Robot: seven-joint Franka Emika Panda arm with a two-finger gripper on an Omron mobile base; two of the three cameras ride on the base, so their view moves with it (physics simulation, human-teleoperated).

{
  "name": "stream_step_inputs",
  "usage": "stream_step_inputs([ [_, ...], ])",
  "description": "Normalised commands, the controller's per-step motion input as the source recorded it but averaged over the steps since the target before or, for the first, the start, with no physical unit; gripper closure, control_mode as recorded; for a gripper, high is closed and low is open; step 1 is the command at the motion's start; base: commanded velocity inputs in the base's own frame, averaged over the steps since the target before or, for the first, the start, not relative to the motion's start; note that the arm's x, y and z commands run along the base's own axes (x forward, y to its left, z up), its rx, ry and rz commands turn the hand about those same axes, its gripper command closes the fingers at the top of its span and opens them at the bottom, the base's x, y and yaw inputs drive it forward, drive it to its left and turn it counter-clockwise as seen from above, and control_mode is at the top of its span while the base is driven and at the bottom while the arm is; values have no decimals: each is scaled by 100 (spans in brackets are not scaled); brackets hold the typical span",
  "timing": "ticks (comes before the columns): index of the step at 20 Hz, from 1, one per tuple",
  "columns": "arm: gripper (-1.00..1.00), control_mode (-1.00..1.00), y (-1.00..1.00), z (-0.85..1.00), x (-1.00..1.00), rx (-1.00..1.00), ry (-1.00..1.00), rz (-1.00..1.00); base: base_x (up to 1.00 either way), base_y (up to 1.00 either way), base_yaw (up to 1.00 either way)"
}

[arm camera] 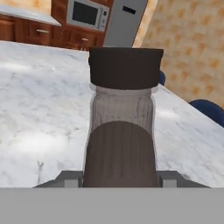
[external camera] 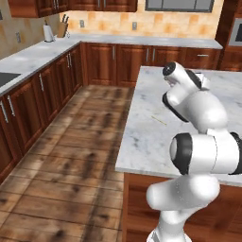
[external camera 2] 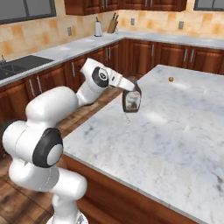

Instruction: Move the mayonnaise and syrup bottle from the cabinet to the dining counter.

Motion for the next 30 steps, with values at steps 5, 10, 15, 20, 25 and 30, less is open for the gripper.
stream_step_inputs([
  [5, 100, -100, -36, -64, 62, 1, -17, 0, 0, 0, 0],
  [10, 100, -100, -36, -63, 50, 0, -25, 0, 0, 0, 0],
  [15, 100, -100, -34, -57, 50, 0, -22, 0, 0, 0, 0],
  [20, 100, -100, -12, -42, 63, 0, -4, 0, 0, 0, 0],
  [25, 100, -100, 0, -40, 71, 0, 0, -2, 0, 0, 0],
  [30, 100, -100, -4, -43, 69, 0, 0, -4, 0, 0, 0],
])
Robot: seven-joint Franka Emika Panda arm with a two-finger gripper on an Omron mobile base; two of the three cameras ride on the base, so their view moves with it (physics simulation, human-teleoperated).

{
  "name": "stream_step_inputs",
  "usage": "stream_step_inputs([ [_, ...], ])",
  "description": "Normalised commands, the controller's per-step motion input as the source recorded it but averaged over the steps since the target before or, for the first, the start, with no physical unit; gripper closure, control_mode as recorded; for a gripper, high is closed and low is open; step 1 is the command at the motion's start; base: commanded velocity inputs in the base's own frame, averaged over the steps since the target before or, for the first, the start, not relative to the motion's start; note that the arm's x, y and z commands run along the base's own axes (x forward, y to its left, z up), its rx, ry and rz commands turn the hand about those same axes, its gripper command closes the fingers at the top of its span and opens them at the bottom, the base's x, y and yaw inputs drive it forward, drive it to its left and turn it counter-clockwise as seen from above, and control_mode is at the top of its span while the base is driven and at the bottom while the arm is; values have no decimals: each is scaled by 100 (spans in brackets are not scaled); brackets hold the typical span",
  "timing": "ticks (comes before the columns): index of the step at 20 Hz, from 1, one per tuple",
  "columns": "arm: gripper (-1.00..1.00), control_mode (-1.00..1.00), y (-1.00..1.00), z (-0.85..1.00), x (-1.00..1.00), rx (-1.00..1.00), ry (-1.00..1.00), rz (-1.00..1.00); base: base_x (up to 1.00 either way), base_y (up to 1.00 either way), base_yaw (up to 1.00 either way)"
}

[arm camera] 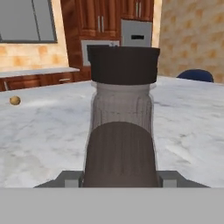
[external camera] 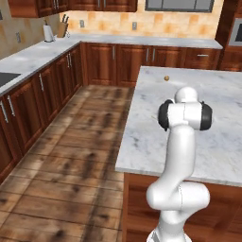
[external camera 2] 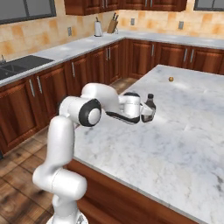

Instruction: Move the mayonnaise and syrup bottle from the cabinet to the dining counter.

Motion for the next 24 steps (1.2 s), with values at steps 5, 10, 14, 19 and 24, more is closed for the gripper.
stream_step_inputs([
  [5, 100, -100, -13, -43, 64, 0, 0, -3, 0, 0, 0],
  [10, 100, -100, -13, -45, 63, 0, 0, -3, 0, 0, 0],
  [14, 100, -100, -11, -42, 14, 0, 0, -2, 0, 0, 0],
  [19, 100, -100, -5, -50, -14, 0, -4, -2, 0, 0, 0],
  [24, 100, -100, -1, -61, -35, 0, -7, -1, 0, 0, 0],
])
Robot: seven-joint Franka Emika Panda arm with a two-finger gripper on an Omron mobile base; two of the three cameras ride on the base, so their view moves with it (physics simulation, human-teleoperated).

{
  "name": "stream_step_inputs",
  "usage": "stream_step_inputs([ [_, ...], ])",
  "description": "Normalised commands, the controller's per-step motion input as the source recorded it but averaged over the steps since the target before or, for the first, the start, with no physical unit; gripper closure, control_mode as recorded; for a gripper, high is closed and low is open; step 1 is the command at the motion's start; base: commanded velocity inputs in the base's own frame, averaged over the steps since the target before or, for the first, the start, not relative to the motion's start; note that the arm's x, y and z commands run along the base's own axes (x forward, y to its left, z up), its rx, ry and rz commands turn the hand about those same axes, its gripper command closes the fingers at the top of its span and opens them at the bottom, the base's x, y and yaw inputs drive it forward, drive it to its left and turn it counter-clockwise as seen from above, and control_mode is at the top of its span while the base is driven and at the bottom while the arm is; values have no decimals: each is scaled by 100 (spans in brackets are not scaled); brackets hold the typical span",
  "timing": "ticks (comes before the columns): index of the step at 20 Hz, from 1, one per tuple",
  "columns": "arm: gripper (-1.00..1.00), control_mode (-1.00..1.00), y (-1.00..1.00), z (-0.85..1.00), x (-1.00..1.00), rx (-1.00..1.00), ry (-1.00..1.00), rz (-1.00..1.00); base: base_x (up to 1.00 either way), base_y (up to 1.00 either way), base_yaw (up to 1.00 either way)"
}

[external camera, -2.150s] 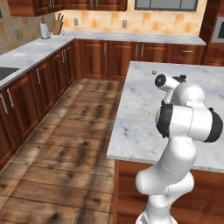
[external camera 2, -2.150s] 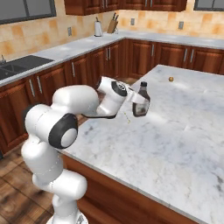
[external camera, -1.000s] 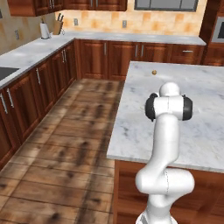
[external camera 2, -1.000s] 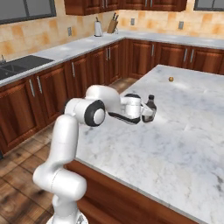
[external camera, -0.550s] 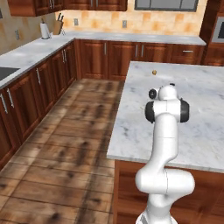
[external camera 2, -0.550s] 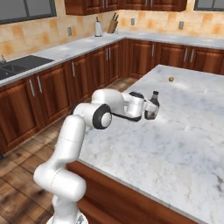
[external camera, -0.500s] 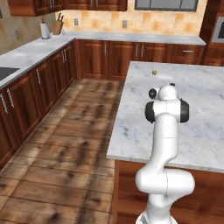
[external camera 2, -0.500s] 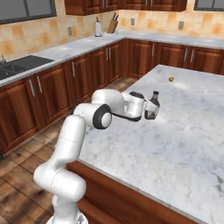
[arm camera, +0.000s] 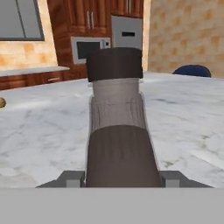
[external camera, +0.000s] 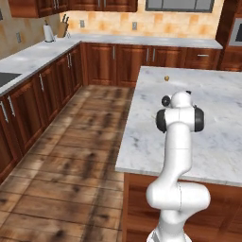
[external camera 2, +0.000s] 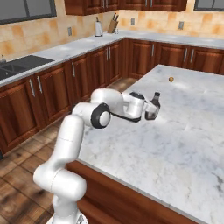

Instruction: Move the mayonnaise and syrup bottle from the cabinet to the dining counter.

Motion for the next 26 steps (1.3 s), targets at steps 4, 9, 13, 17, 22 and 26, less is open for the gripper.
stream_step_inputs([
  [4, -100, -100, 3, -67, -53, 0, -8, 0, 0, 0, 0],
  [9, -100, -100, 9, -46, -31, 0, -8, 0, 0, 0, 0],
  [13, -100, -100, 15, -22, -57, 0, -17, 0, 0, 0, 0],
  [17, -100, -100, 36, 0, -79, 0, -25, 0, 0, 0, 0],
  [22, -100, -100, 41, 2, -98, 0, -25, 0, 0, 0, 0],
  [26, -100, -100, 46, 39, -100, 0, -29, 0, 0, 0, 0],
])
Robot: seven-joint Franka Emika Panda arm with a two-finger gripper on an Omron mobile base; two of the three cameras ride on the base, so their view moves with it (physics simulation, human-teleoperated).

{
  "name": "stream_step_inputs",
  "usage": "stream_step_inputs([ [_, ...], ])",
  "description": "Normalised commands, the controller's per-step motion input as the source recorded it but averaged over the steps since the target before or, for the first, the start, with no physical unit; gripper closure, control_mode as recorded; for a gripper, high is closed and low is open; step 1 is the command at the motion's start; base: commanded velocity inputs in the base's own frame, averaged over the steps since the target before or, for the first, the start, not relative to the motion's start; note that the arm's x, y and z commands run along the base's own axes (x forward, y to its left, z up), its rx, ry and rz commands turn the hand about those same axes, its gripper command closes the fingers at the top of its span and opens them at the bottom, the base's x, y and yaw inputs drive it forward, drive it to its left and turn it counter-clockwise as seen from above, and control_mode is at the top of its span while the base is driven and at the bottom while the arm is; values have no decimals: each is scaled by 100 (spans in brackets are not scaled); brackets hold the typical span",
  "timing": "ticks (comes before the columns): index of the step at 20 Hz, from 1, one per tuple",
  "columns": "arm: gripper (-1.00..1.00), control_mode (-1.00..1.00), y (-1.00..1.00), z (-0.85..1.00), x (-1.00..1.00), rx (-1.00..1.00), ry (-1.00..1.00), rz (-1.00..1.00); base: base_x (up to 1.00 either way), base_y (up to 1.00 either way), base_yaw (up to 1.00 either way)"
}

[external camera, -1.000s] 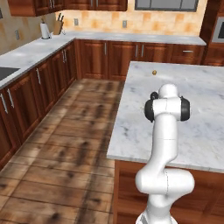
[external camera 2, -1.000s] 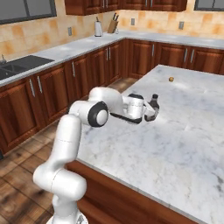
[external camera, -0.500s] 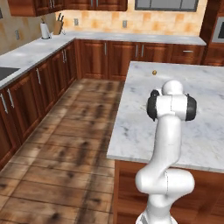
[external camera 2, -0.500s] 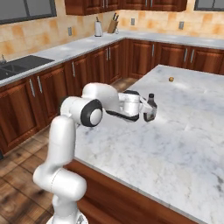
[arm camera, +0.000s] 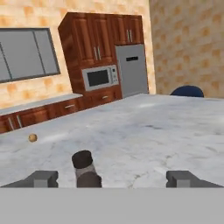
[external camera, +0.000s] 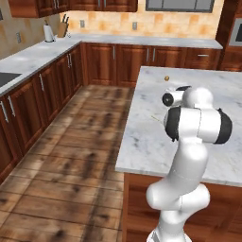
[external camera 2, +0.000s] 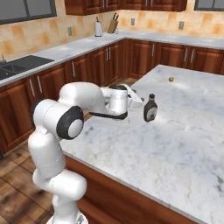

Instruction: Move the mayonnaise and syrup bottle from the cabinet to the dining counter.

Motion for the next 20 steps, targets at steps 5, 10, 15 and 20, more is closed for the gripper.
stream_step_inputs([
  [5, -100, -100, 31, 96, -100, 0, -40, 0, 0, 0, 0],
  [10, -100, -100, 14, 100, -85, 0, -29, 0, 0, 0, 0],
  [15, -100, -100, 4, 100, -80, 0, 1, -1, 0, 0, 0],
  [20, -100, -100, 18, 100, -54, 0, 25, -2, 0, 0, 0],
])
